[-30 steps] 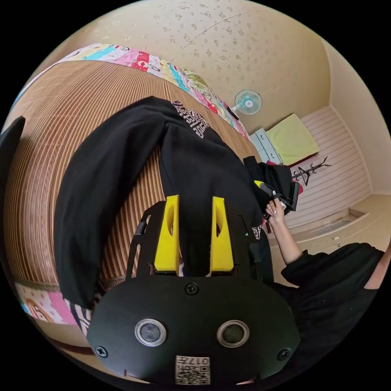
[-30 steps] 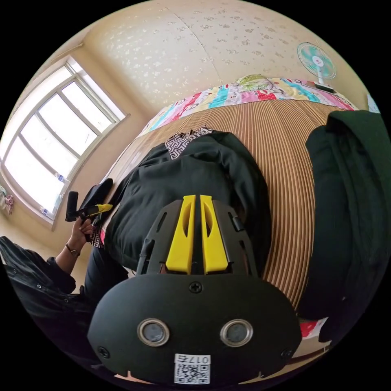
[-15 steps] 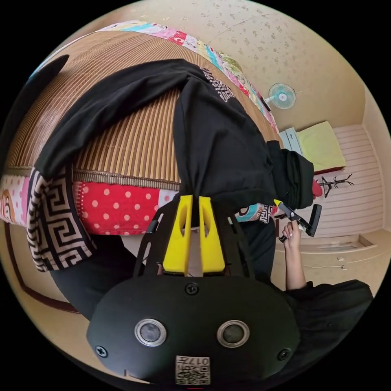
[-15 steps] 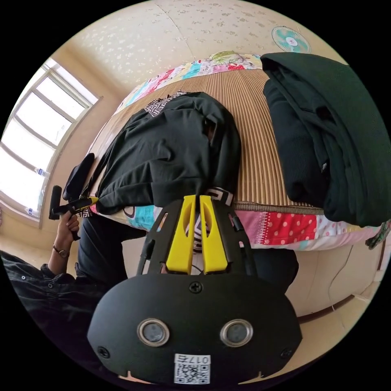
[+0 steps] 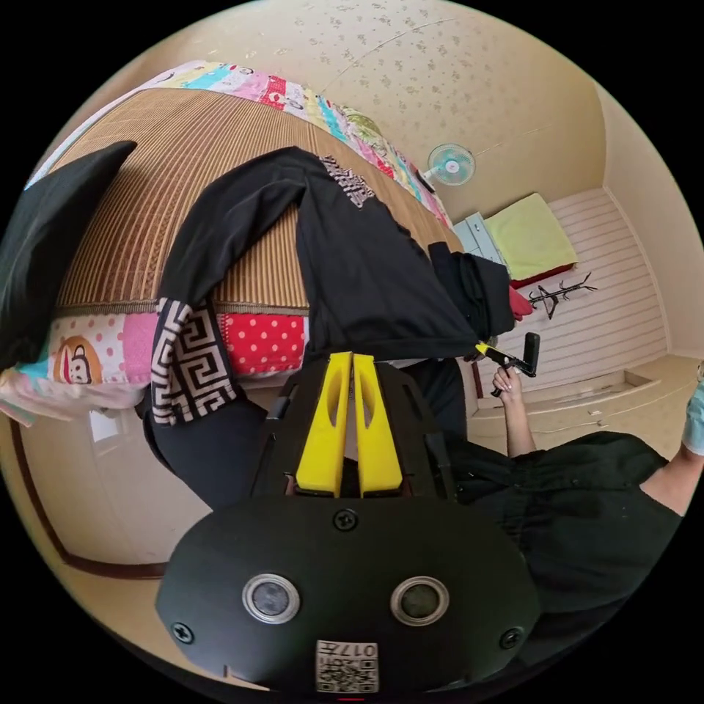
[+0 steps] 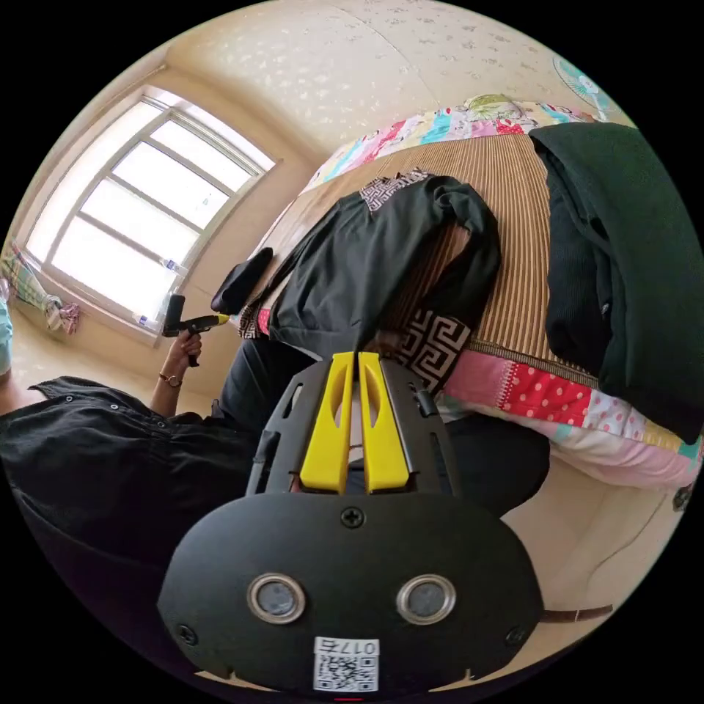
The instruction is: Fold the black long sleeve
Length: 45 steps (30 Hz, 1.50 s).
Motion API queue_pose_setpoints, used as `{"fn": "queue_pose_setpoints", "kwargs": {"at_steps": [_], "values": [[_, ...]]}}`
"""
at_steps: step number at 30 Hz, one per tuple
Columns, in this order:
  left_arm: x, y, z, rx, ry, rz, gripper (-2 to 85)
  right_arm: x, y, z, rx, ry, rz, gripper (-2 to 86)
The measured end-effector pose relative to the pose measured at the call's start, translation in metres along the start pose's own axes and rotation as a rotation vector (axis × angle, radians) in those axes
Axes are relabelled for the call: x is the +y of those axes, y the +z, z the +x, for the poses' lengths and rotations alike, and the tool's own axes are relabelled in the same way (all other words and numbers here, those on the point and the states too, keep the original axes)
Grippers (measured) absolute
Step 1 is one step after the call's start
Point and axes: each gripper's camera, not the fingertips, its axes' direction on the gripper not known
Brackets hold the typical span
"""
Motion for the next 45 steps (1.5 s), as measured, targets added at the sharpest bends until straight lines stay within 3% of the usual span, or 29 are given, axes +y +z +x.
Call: {"fn": "queue_pose_setpoints", "kwargs": {"at_steps": [2,6,8,13,18,21,23,27,31,37,40,43,45], "values": [[0.004,0.006,-0.001,0.018,0.006,0.027,0.7,-0.002,0.016,0.008,0.082,0.057,-0.049,1.2],[-0.015,0.033,-0.005,0.046,-0.034,0.036,11.8,-0.009,0.025,0.016,0.018,0.079,-0.038,1.2],[-0.026,0.046,-0.004,-0.011,-0.047,0.012,13.2,-0.015,0.021,0.017,0.015,0.081,-0.030,1.2],[-0.042,0.048,-0.002,-0.110,0.001,-0.112,6.2,-0.023,-0.001,0.023,0.014,0.072,-0.003,1.3],[-0.021,-0.053,-0.033,0.326,0.114,-0.063,0.4,-0.016,-0.025,0.028,-0.091,0.020,0.028,1.3],[0.002,-0.109,-0.050,0.469,0.174,-0.001,-0.2,-0.008,-0.037,0.035,-0.244,-0.021,0.079,1.4],[0.015,-0.127,-0.059,0.469,0.155,-0.004,-0.3,-0.003,-0.039,0.040,-0.329,-0.046,0.093,1.5],[0.038,-0.130,-0.077,0.249,0.004,-0.094,0.0,0.003,-0.022,0.044,-0.391,-0.080,-0.049,1.8],[0.054,-0.128,-0.097,0.192,-0.144,-0.069,2.0,-0.001,0.013,0.042,-0.256,-0.027,-0.279,2.9],[0.060,-0.169,-0.086,0.210,-0.189,0.096,8.5,-0.010,-0.013,0.061,0.028,0.283,0.005,7.0],[0.045,-0.177,-0.059,0.204,-0.145,0.097,8.4,-0.020,0.007,0.085,0.016,0.402,-0.051,7.1],[0.030,-0.181,-0.037,0.222,-0.113,0.087,8.3,-0.035,0.020,0.078,-0.070,0.346,-0.150,4.0],[0.026,-0.190,-0.023,0.249,-0.090,0.101,8.1,-0.039,-0.004,0.058,0.019,0.317,-0.158,2.5]]}}
